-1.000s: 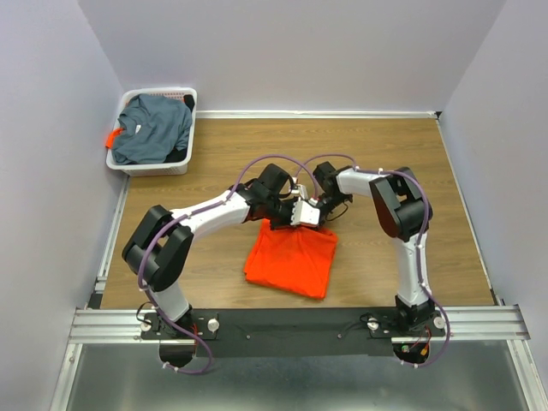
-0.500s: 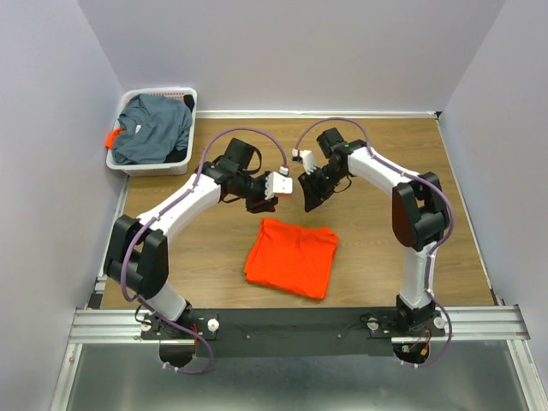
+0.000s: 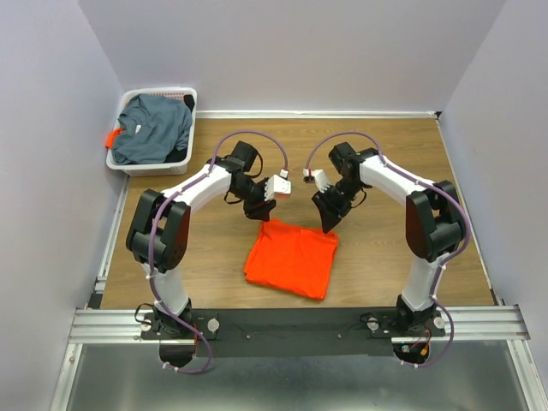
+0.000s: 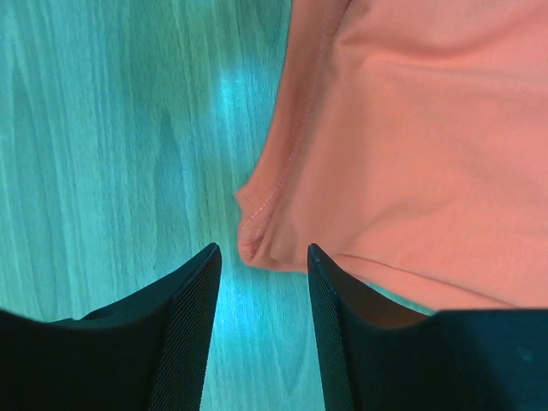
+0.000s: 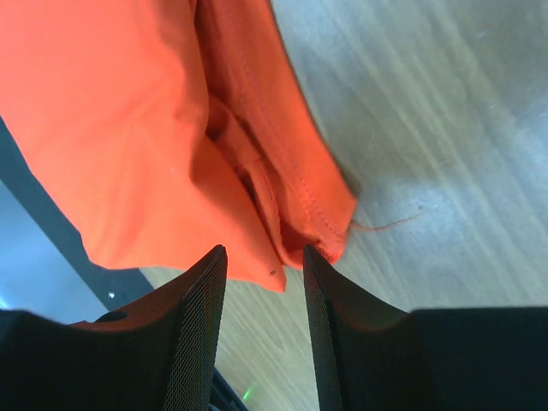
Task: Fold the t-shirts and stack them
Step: Smooth out wrinkles on the folded tshirt, then put the neatly folded tshirt into the corner of the board with the right arm
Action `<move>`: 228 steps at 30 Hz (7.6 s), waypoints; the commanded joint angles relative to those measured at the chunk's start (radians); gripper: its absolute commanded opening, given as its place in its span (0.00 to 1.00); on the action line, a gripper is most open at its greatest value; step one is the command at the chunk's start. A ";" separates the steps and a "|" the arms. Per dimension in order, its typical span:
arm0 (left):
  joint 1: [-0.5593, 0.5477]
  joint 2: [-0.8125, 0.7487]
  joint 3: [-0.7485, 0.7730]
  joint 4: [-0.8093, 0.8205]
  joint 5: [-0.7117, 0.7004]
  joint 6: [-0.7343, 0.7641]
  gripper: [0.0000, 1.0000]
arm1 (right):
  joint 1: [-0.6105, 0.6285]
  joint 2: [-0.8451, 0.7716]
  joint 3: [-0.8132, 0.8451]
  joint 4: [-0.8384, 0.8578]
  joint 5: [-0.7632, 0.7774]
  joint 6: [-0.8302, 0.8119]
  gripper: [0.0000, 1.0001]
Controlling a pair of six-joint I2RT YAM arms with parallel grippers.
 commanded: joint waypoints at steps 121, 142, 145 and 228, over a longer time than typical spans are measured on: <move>0.151 0.128 -0.527 0.936 0.345 -1.238 0.56 | -0.171 0.150 -0.289 0.246 -0.363 0.275 0.42; -0.120 0.047 -0.452 1.105 0.394 -1.392 0.27 | -0.046 0.087 -0.208 0.428 -0.510 0.579 0.15; -0.089 0.166 -0.447 1.098 0.327 -1.385 0.27 | -0.049 0.151 -0.215 0.428 -0.450 0.553 0.15; 0.211 -0.408 -0.099 0.492 -0.414 -0.923 0.96 | -0.268 0.311 0.220 0.401 0.642 0.248 0.99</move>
